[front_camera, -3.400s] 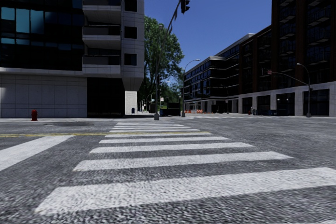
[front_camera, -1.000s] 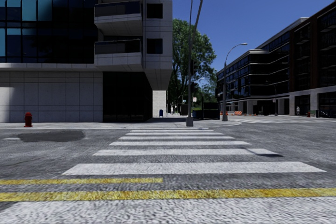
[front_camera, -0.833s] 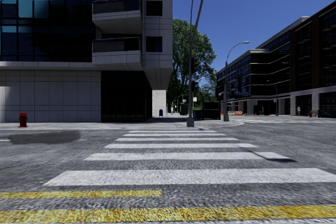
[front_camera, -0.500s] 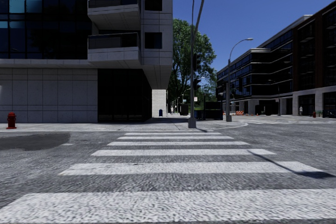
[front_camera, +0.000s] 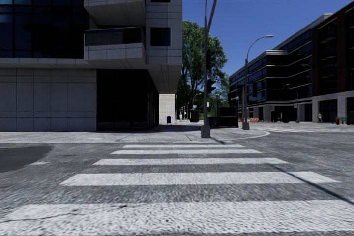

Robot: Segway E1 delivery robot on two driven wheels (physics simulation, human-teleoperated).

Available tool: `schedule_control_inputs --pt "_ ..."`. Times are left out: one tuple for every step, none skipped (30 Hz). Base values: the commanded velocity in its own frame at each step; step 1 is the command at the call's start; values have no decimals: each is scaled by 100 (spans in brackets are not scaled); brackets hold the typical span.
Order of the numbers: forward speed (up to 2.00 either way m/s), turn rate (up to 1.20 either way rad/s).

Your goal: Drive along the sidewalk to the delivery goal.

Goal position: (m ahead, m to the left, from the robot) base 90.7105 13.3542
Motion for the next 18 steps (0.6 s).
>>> schedule_control_inputs --pt "200 0" --pt "200 0" --pt "200 0" --pt "200 0" --pt "200 0" --pt "200 0" --pt "200 0" --pt "200 0" --pt "200 0" --pt "200 0" --pt "200 0" --pt "200 0" --pt "200 0" --pt "200 0" --pt "200 0" --pt "200 0" --pt "200 0" --pt "200 0"
